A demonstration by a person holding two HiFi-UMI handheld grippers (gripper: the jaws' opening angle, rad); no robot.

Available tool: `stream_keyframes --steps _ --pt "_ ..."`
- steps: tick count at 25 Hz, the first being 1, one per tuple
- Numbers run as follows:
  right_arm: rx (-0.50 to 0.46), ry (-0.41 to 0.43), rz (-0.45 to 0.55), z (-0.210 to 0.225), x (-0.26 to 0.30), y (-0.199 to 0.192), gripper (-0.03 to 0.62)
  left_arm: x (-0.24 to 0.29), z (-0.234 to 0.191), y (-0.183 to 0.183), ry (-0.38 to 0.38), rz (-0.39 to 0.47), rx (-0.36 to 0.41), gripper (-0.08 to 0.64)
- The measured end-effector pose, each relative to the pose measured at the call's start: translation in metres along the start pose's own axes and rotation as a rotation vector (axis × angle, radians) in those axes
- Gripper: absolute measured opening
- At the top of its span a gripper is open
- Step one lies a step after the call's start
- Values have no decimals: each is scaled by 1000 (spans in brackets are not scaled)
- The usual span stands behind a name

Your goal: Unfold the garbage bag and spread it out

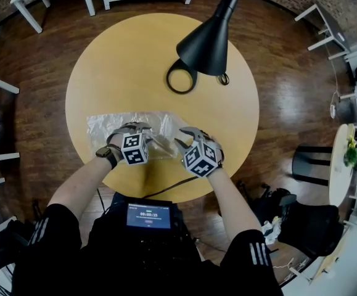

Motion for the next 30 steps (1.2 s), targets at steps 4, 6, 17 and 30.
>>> stream_keyframes --steps 4,6,17,30 --pt "-43 63 -122 22 17 -21 167 12 20 -17 -35 -76 54 195" --pt "-62 119 -195 24 25 -40 167 16 23 -25 -44 -104 50 195" --pt "-52 270 -381 11 53 -117 252 17 16 -48 -81 -172 -45 234" --pt "17 307 -307 22 54 -125 407 16 -6 -50 -143 -201 -106 329"
Point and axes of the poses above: the fingertips, and each gripper's own axes: x forward along the fingers, z to its right, y out of its top, the point moved 7 cm from there along -x, backward along the fingers, and after that the axes turned 11 degrees about z, right-handed, at the moved point
